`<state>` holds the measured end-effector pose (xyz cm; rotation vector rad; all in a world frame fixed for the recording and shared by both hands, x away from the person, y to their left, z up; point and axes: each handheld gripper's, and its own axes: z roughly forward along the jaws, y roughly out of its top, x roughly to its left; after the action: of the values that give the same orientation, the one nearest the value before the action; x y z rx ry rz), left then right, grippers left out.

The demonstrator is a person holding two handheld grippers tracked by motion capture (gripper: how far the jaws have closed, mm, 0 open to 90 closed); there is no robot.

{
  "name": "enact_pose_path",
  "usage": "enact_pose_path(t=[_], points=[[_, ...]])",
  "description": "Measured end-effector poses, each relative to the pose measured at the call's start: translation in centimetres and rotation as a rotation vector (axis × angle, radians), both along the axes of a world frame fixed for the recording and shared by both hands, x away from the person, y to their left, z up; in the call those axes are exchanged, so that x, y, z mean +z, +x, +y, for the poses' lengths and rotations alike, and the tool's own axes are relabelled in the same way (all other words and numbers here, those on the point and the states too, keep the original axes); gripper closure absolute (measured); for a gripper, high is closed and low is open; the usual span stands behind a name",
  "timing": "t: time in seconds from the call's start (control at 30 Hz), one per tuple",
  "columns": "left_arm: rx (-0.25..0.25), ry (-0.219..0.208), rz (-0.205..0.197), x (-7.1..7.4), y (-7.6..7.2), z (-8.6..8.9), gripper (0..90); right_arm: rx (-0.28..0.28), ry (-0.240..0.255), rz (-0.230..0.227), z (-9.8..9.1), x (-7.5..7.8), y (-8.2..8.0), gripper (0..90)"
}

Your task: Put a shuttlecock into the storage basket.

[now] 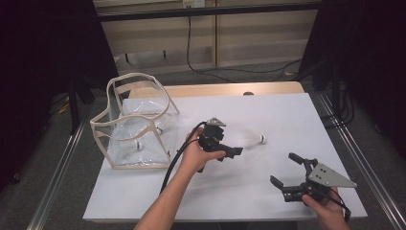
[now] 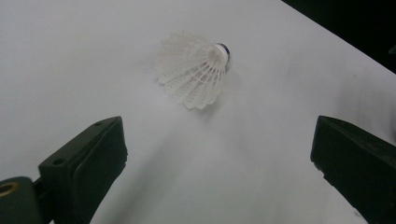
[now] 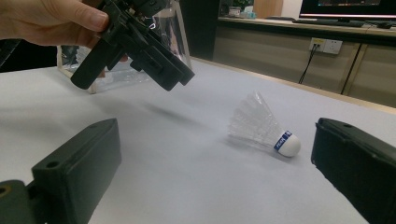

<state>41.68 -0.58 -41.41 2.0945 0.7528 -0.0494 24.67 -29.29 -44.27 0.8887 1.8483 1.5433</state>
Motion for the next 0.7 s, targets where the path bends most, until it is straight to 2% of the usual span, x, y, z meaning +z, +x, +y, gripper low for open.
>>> enact_pose_path(t=[0.3,0.7], points=[[0.016,-0.005,-0.006,-0.22,0.24,-0.29,4.4,-0.002,0.001,-0.004,-0.02,-0.01,0.01,1.1],[0.008,-0.008,-0.006,-0.36,0.43,-0.77,5.2,0.000,0.000,0.001,0.02,-0.03,0.04,1.1]])
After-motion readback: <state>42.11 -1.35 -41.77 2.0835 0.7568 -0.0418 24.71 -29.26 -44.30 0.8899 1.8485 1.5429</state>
